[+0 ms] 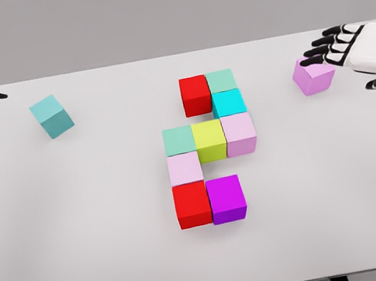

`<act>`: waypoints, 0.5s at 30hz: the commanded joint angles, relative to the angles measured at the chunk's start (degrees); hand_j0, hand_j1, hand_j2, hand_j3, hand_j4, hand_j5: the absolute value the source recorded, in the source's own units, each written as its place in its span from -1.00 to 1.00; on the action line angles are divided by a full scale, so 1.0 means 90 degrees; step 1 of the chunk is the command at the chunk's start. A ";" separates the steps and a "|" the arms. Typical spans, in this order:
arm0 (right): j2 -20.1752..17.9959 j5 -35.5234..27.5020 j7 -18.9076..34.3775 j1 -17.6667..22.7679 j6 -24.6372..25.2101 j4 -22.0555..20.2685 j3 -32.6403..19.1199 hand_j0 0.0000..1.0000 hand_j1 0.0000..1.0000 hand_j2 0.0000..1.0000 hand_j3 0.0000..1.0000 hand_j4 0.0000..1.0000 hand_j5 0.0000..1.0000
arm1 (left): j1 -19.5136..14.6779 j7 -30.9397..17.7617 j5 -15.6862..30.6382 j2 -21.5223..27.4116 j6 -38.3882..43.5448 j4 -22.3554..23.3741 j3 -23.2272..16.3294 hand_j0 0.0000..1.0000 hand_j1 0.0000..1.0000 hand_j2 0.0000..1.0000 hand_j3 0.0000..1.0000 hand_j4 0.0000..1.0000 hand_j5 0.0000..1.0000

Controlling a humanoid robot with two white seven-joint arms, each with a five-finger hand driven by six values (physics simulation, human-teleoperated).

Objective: Assemble the squares on the desktop into the number 2

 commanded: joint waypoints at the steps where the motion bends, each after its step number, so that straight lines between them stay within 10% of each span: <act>1: 0.0003 -0.0030 -0.0003 0.0000 0.0018 0.0000 0.0009 1.00 1.00 1.00 1.00 1.00 1.00 | 0.0000 0.0002 0.0035 -0.0001 0.0016 0.0005 0.0003 1.00 1.00 1.00 1.00 1.00 1.00; 15: 0.0003 -0.0040 -0.0003 -0.0430 0.0018 0.0215 0.0351 1.00 1.00 1.00 1.00 1.00 1.00 | -0.0342 -0.0046 -0.1224 -0.0929 0.0016 -0.0034 -0.0104 1.00 1.00 1.00 1.00 1.00 1.00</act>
